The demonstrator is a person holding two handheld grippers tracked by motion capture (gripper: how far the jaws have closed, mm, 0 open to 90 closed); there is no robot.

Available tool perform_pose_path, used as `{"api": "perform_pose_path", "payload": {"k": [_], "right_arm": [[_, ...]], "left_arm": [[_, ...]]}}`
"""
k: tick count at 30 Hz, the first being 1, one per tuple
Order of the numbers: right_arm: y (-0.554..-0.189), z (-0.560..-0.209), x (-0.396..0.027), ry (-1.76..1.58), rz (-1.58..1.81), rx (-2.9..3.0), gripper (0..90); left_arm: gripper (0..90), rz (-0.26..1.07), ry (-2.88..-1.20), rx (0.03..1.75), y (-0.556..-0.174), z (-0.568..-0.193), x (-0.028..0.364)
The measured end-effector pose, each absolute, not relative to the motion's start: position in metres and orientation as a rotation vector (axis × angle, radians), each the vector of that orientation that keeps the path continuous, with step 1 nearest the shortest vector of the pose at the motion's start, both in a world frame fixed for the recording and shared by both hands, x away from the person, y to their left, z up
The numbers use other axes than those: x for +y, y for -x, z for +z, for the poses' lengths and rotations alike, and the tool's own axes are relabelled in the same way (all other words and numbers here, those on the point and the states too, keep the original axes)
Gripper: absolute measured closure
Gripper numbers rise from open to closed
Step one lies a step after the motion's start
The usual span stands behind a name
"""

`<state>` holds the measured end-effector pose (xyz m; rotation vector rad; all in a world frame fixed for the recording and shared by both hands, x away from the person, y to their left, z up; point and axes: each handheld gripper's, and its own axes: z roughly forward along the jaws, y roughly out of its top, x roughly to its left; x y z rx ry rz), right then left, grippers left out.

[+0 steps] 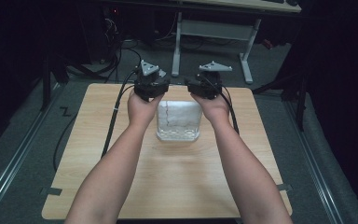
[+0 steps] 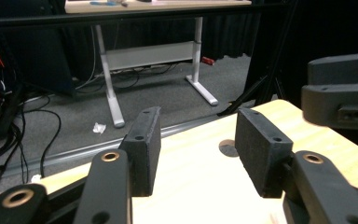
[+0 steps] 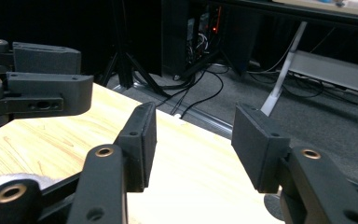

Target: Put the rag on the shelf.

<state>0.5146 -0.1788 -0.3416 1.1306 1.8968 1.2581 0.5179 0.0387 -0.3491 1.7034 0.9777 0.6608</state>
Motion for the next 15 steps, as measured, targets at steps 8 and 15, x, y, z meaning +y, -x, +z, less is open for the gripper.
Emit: {"api": "perform_pose_path", "payload": {"k": [8, 15], "right_arm": [[-0.489, -0.345, -0.188, -1.114, 1.250, 1.875, 47.6], [-0.469, -0.352, -0.193, -1.094, 1.236, 1.871, 46.4]], "left_arm": [[50.9, 0.649, -1.692, 0.949, -0.495, -0.351, 0.044], [51.0, 0.639, -1.707, 0.933, -0.470, -0.358, 0.051]]}}
